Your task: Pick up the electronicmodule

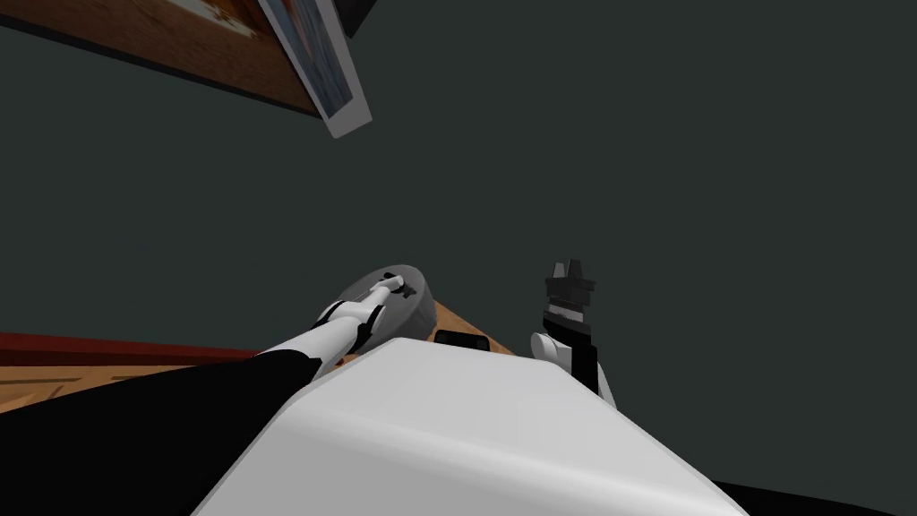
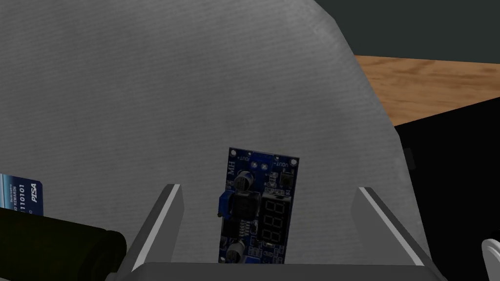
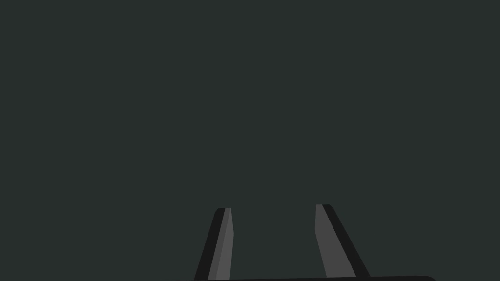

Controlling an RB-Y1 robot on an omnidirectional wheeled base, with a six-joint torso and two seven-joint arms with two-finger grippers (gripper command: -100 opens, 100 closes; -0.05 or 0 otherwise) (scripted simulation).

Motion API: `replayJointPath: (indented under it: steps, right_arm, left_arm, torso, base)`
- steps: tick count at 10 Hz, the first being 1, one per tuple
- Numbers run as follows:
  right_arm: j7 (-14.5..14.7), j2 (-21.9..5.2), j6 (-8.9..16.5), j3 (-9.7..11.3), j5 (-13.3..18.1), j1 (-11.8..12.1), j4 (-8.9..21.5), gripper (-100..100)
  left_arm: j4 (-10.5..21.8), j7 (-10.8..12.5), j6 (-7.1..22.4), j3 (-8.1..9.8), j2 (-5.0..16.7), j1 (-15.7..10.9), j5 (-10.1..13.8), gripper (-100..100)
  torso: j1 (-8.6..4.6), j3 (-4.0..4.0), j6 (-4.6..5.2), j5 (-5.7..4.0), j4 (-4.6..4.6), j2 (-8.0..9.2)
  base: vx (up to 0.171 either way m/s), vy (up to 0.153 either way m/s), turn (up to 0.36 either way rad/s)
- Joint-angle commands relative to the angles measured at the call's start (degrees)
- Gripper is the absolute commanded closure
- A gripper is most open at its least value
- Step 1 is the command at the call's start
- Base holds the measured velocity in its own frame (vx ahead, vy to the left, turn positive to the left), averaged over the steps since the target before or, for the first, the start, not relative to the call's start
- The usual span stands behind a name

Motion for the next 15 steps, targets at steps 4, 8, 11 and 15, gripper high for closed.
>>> replayJointPath:
  steps: [4, 8, 11, 15]
  right_arm:
    - [0.00, 0.00, 0.00, 0.00, 0.00, 0.00, 0.00, 0]
    - [0.00, 0.00, 0.00, 0.00, 0.00, 0.01, 0.00, 0]
    - [0.00, 0.01, 0.01, -0.01, 0.00, 0.10, 0.05, 0]
    - [0.00, 0.01, 0.01, -0.01, 0.00, 0.10, 0.05, 0]
  left_arm:
    - [3.52, 0.36, 1.57, 0.22, 1.13, -1.59, 1.10, 0]
    - [4.47, -0.64, -1.45, 1.03, -1.03, -0.08, 0.36, -100]
    - [5.13, -1.10, -1.22, 1.07, -0.58, -0.64, 0.80, 100]
    - [5.10, -1.11, -1.21, 1.08, -0.55, -0.68, 0.81, 0]
  torso:
    - [-0.01, 0.00, 0.00, 0.01, 0.00, 0.00]
    - [0.04, -0.09, 0.00, 0.02, -0.04, -0.15]
    - [0.01, -0.10, -0.08, 0.05, -0.01, -0.20]
    - [0.09, -0.21, -0.06, 0.13, -0.08, -0.32]
  base:
    - [0.005, 0.004, -0.010]
    - [0.048, 0.023, 0.010]
    - [0.005, 0.003, -0.003]
    - [0.000, 0.000, 0.000]
